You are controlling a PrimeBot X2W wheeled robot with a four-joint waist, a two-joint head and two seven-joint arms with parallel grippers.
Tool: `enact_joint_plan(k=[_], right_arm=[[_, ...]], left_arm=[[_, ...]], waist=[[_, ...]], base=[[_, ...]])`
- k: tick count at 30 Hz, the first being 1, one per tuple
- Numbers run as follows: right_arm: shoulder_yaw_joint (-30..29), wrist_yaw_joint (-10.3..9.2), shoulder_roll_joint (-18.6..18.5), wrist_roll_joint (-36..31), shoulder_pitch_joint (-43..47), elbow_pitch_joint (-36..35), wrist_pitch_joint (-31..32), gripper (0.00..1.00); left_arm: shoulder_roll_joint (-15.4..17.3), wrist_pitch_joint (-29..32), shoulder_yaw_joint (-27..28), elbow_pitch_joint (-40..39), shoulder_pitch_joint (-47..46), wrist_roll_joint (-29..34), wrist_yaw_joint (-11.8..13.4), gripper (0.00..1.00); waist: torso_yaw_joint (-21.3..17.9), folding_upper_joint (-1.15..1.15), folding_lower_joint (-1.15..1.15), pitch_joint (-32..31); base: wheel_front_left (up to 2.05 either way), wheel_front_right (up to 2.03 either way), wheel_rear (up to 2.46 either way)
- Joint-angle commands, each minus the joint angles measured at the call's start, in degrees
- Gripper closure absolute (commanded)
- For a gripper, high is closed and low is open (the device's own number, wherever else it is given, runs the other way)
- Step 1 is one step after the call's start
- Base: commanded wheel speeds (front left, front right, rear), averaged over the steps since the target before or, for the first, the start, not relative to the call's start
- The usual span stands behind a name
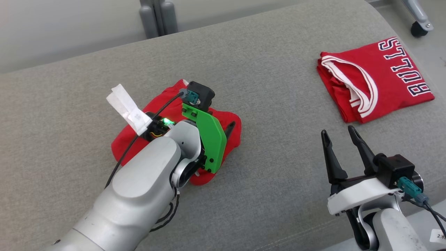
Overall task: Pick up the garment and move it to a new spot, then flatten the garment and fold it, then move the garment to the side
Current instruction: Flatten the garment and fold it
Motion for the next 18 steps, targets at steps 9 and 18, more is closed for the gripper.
enact_joint_plan(k=[9, 18], right_arm=[[-0.46, -0.09, 1.29, 0.71, -0.91, 1.53, -1.97, 0.00], [-1.18, -0.09, 2.27, 0.72, -1.07, 2.60, -3.06, 0.00]], left_arm=[[-1.05, 6.55, -2.78, 8.65, -6.29, 2.48, 1.48, 0.00], [-0.12, 21.69, -7.04, 10.15, -8.25, 2.79, 2.85, 0.00]], waist=[[-9.66, 0.00, 0.00, 5.42], [-10.80, 0.00, 0.00, 6.49]], base=[[0.00, 0.00, 0.00], [0.00, 0.00, 0.00]])
